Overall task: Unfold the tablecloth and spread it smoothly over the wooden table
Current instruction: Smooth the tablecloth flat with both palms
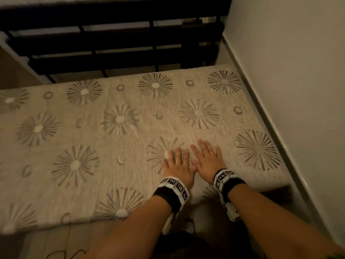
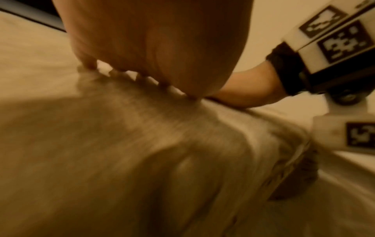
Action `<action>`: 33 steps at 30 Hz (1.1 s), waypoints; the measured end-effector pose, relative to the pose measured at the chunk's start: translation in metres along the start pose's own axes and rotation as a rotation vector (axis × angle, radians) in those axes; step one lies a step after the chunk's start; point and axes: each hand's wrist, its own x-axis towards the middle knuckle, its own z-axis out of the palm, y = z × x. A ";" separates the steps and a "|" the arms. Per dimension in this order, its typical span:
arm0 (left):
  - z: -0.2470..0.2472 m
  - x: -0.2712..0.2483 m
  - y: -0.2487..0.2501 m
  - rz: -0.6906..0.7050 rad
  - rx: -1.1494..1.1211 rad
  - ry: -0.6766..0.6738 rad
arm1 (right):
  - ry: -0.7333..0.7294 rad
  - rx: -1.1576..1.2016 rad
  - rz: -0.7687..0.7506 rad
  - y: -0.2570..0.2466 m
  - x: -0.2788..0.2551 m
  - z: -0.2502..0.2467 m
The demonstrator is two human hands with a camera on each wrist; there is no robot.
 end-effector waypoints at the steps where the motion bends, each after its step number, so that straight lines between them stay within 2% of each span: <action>1: 0.007 -0.003 -0.013 -0.020 -0.003 -0.008 | -0.001 -0.010 0.013 -0.002 0.000 0.004; 5: 0.012 -0.018 -0.098 -0.080 -0.016 0.022 | -0.041 -0.002 0.051 -0.001 0.002 0.005; 8: 0.017 -0.039 -0.200 -0.246 -0.078 0.039 | -0.051 -0.031 0.084 -0.002 0.001 0.005; 11: 0.023 -0.071 -0.307 -0.336 -0.072 0.099 | -0.010 0.005 0.167 -0.011 -0.002 0.006; 14: 0.021 -0.097 -0.400 -0.398 -0.092 0.106 | 0.053 0.134 0.311 -0.045 -0.002 -0.001; 17: 0.015 -0.108 -0.466 -0.426 -0.121 0.081 | 0.136 0.151 0.404 -0.100 0.016 -0.010; 21: -0.007 -0.097 -0.491 -0.366 -0.097 0.165 | 0.182 0.183 0.243 -0.196 0.051 -0.020; 24: -0.029 -0.075 -0.465 -0.228 -0.128 0.231 | 0.164 0.209 0.104 -0.276 0.079 -0.024; 27: -0.045 -0.055 -0.426 -0.114 -0.158 0.211 | 0.129 0.215 -0.005 -0.343 0.102 -0.020; 30: -0.049 -0.042 -0.432 -0.158 -0.147 0.155 | 0.124 0.180 -0.095 -0.387 0.123 -0.016; 33: -0.040 -0.037 -0.491 -0.206 -0.127 0.059 | 0.100 0.132 -0.179 -0.409 0.149 -0.019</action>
